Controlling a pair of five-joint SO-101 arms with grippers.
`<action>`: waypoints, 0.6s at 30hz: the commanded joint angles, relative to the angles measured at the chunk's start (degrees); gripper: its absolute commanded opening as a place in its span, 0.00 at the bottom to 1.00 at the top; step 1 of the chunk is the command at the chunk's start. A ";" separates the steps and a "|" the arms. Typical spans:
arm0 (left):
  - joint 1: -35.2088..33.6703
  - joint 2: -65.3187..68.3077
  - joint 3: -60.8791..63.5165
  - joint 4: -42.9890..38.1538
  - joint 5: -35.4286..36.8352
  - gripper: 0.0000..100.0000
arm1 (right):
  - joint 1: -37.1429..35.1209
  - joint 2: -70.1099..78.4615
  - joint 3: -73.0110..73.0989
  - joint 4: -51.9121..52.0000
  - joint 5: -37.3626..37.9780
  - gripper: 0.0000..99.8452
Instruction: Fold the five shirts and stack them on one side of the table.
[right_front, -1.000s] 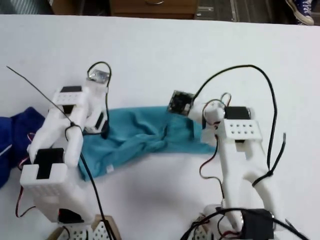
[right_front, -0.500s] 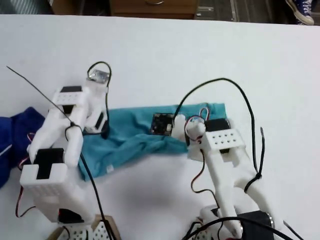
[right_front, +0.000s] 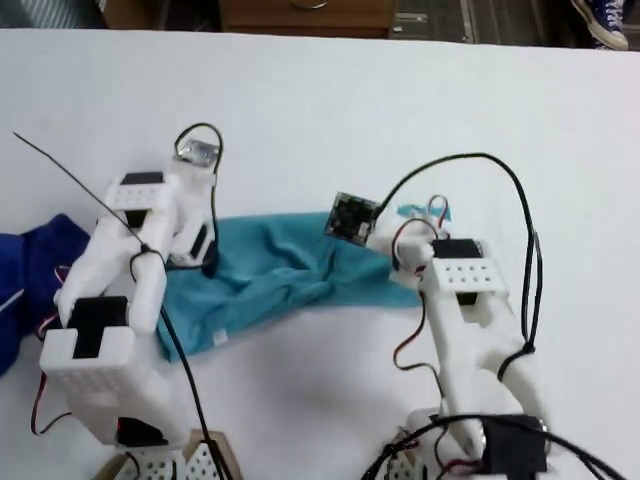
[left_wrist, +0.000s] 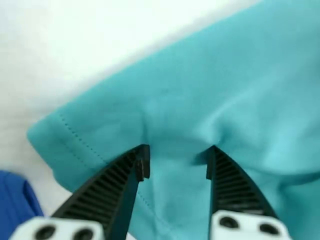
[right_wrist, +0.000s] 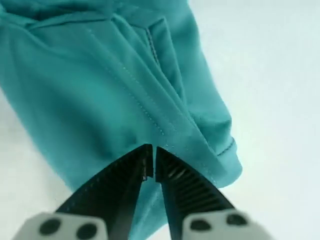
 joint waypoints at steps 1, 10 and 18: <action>-0.44 0.79 -0.57 -1.23 -0.35 0.21 | 2.51 3.38 -2.11 -4.79 -0.35 0.02; -0.44 0.79 -0.57 -1.23 -0.35 0.21 | 6.11 5.67 -10.37 -4.88 -0.88 0.02; -0.44 -0.44 -1.36 0.09 0.00 0.21 | 3.74 5.67 -11.34 2.07 -10.11 0.02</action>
